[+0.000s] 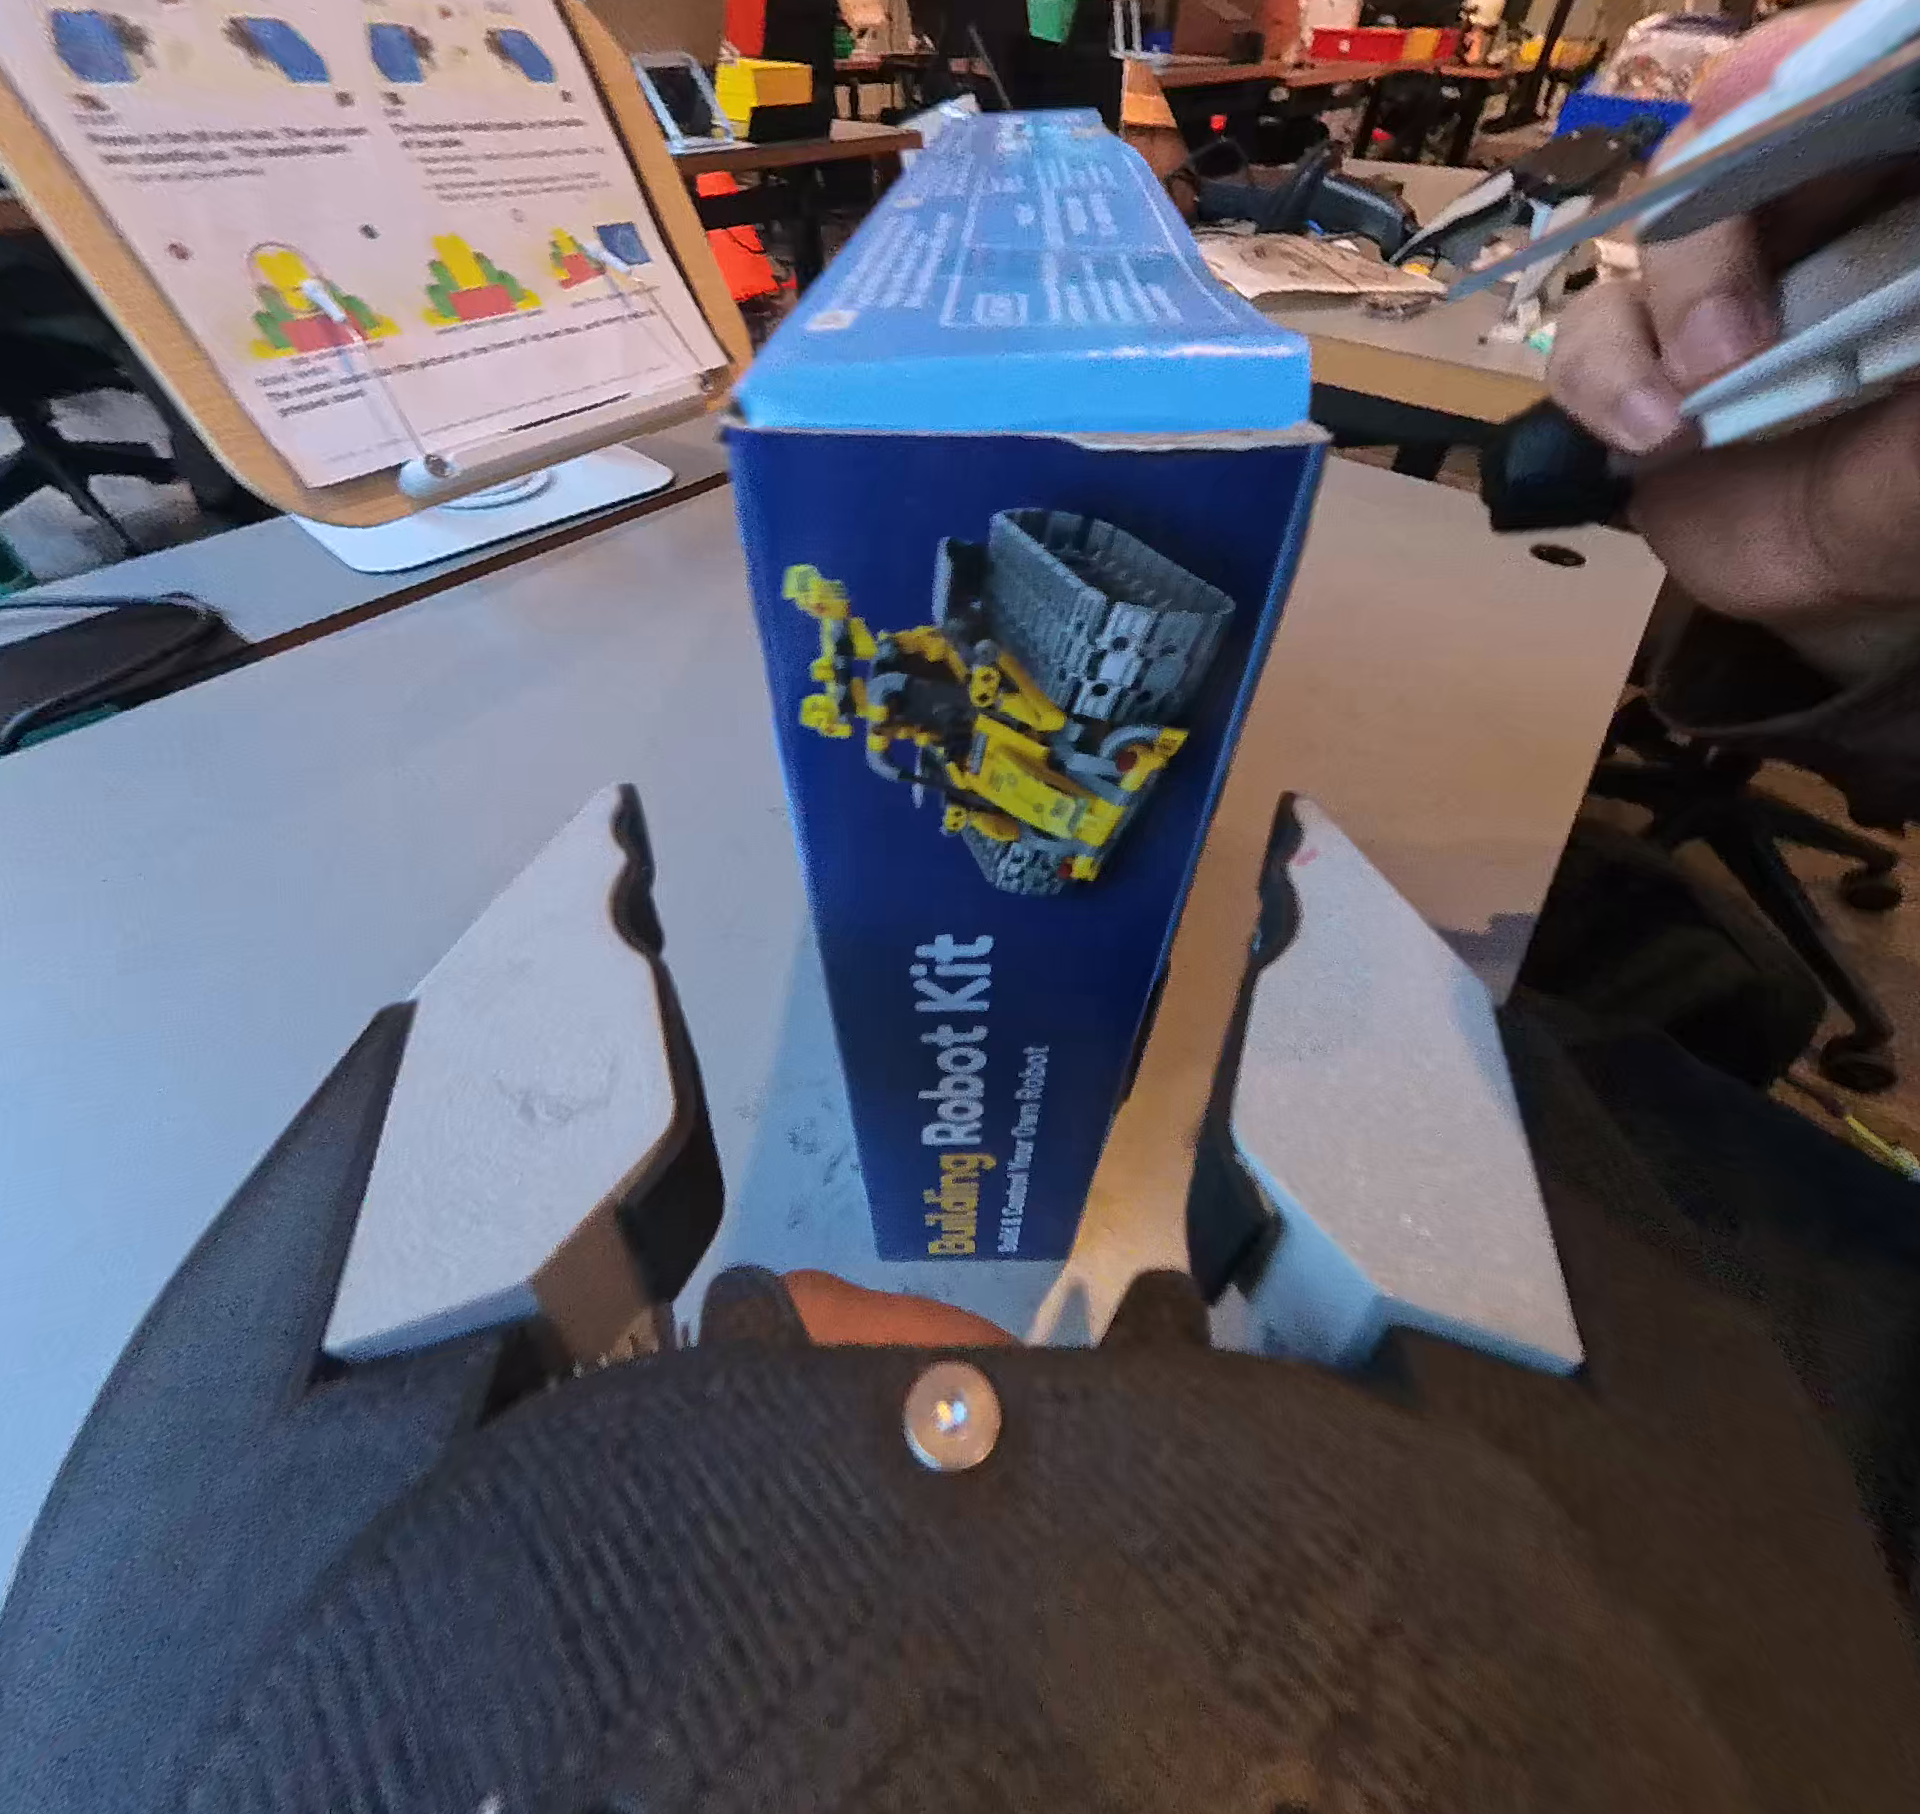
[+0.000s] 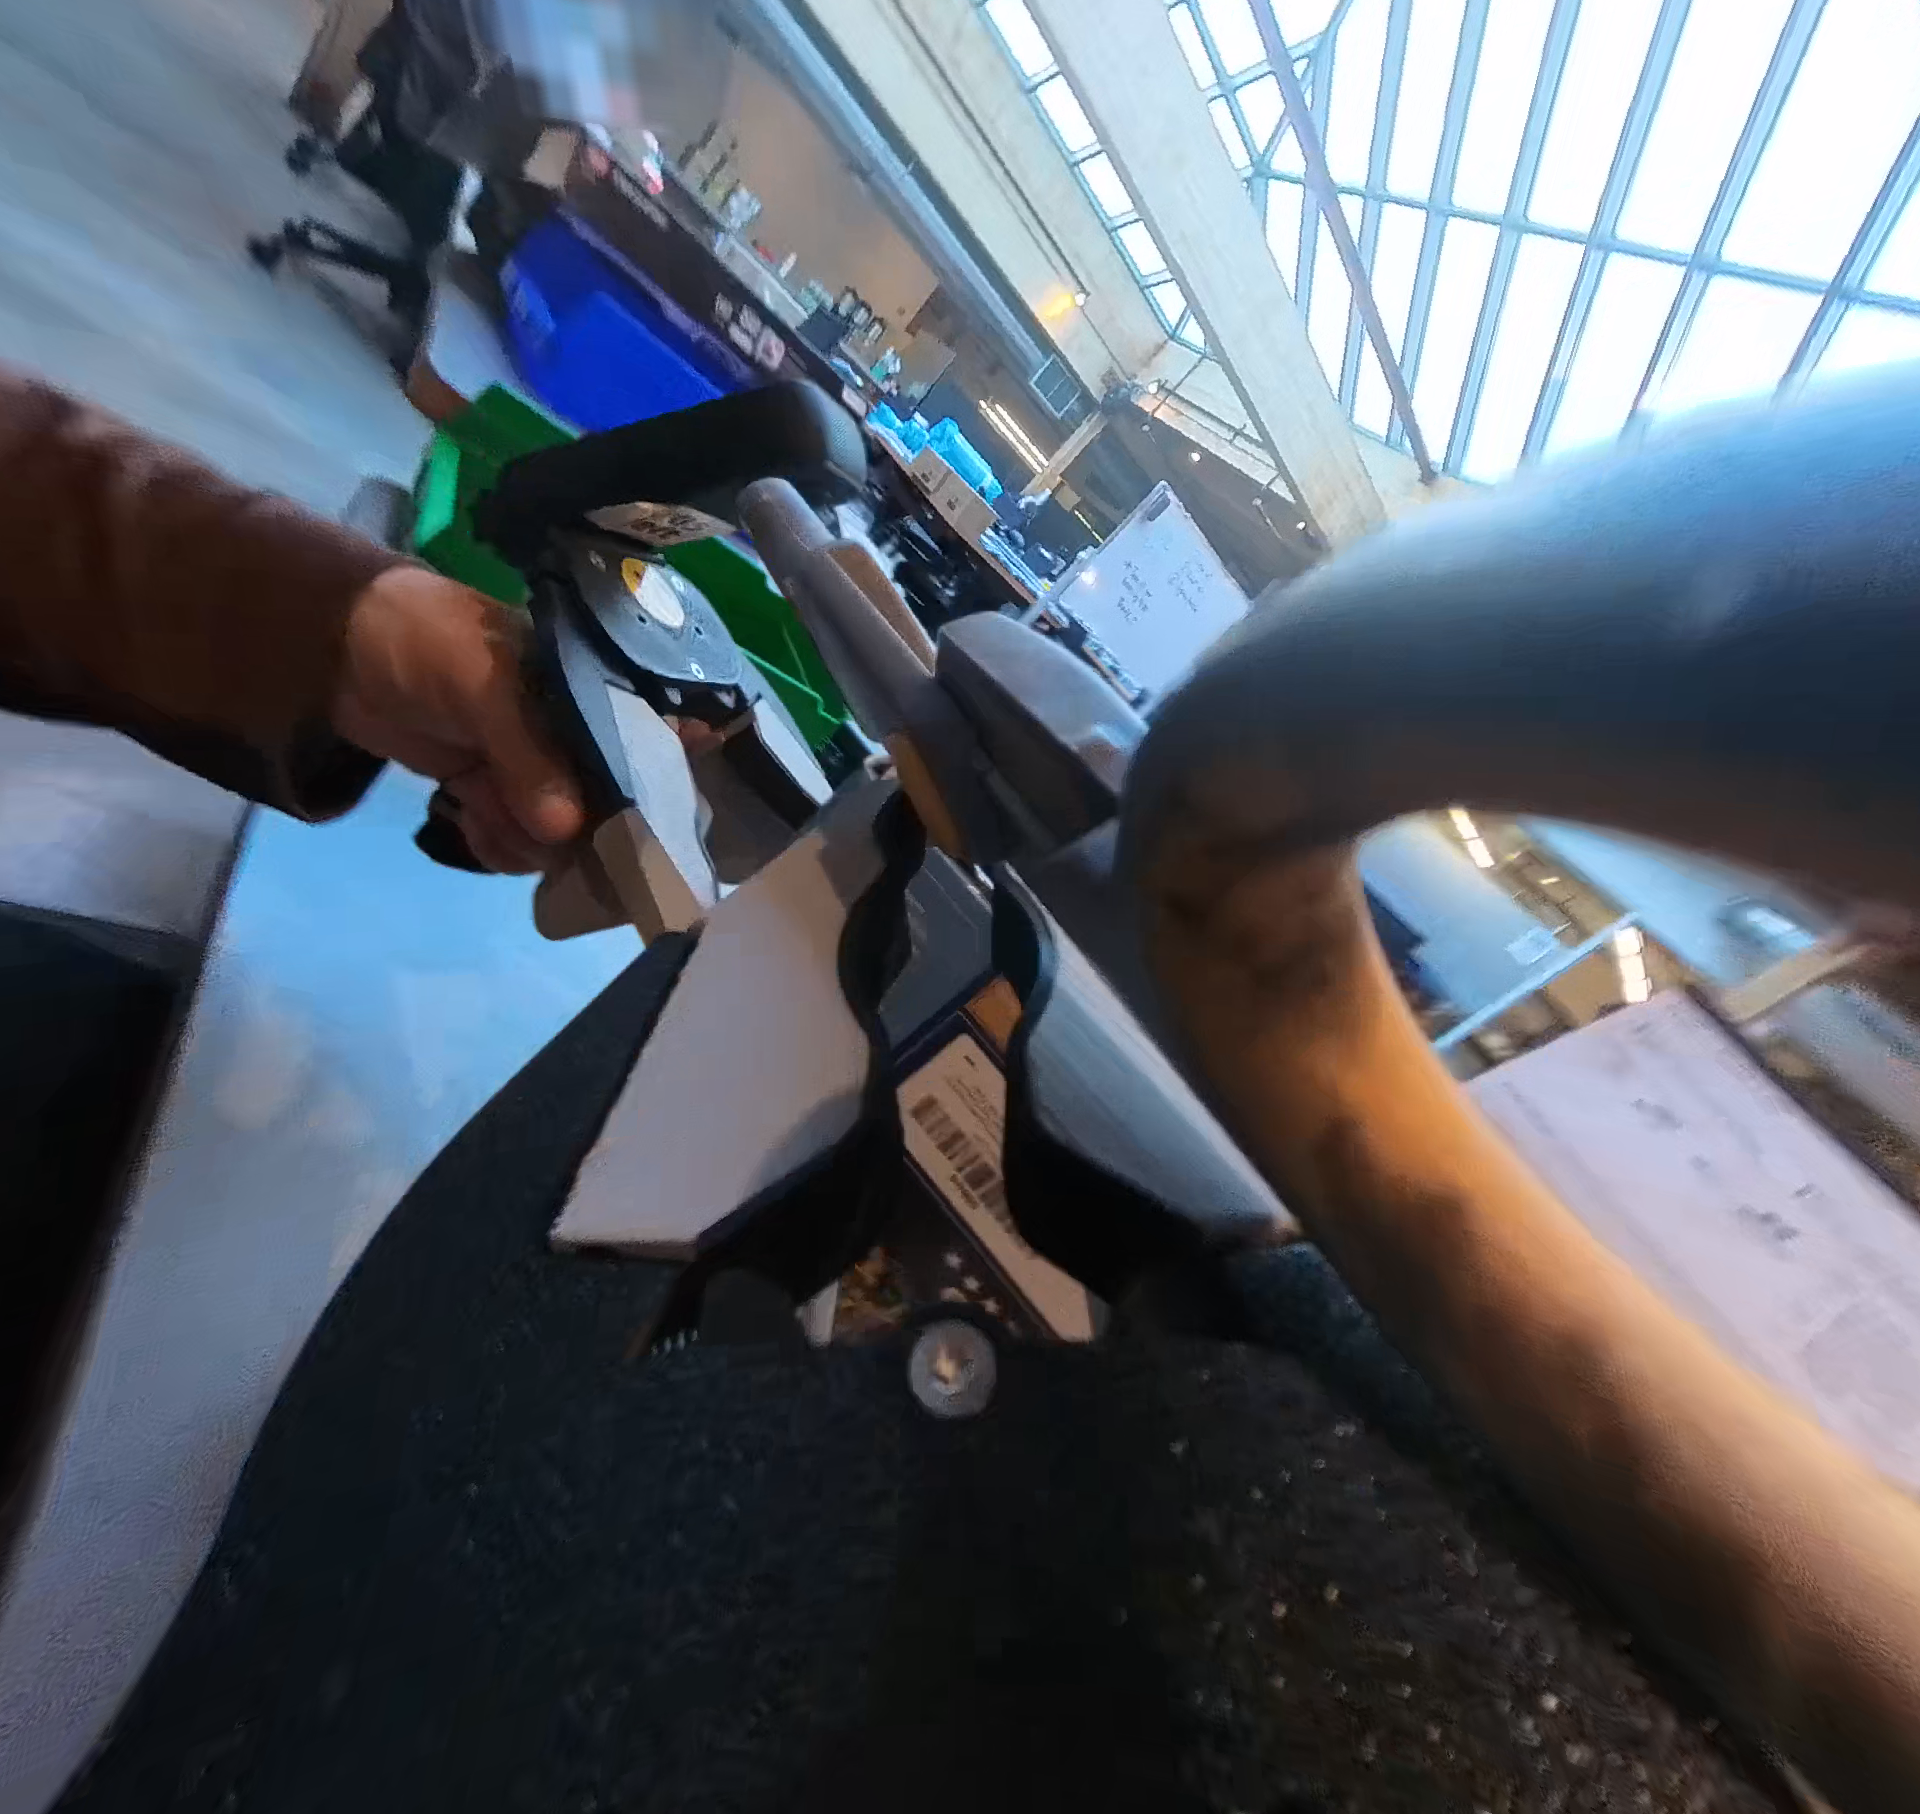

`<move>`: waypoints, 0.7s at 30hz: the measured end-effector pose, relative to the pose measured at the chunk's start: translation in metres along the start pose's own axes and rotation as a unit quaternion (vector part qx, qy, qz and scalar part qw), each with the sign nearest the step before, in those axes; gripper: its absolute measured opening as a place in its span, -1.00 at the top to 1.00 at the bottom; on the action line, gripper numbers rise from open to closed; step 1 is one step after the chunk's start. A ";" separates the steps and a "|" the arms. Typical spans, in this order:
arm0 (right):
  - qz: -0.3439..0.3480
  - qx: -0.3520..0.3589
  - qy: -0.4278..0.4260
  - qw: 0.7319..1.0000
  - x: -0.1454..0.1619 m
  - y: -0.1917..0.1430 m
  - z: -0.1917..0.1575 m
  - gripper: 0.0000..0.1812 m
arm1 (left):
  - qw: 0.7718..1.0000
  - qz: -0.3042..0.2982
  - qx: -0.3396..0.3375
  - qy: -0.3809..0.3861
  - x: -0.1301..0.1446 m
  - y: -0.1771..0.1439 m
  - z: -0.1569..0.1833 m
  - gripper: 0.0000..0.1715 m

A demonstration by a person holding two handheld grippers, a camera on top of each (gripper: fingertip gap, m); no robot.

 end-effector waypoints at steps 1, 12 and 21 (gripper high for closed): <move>-0.008 0.005 -0.030 1.000 0.001 0.001 -0.002 0.89 | 1.000 -0.004 0.012 0.011 0.001 0.004 0.002 -0.27; -0.005 0.052 -0.259 0.964 0.010 0.012 -0.028 0.92 | 0.992 -0.013 0.112 0.060 0.008 0.012 -0.001 0.13; 0.019 0.053 -0.238 0.970 0.023 0.017 -0.016 0.92 | 0.998 0.030 0.049 0.039 0.004 0.016 -0.002 -0.15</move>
Point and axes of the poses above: each gripper's, where its closed fingertips meet, y out along the fingers, x out of its underside, z = x × y across the jaws, the point moved 7 cm from there along -y, back along the fingers, and after that the axes turned 6 degrees about y, right-handed, at the moved point
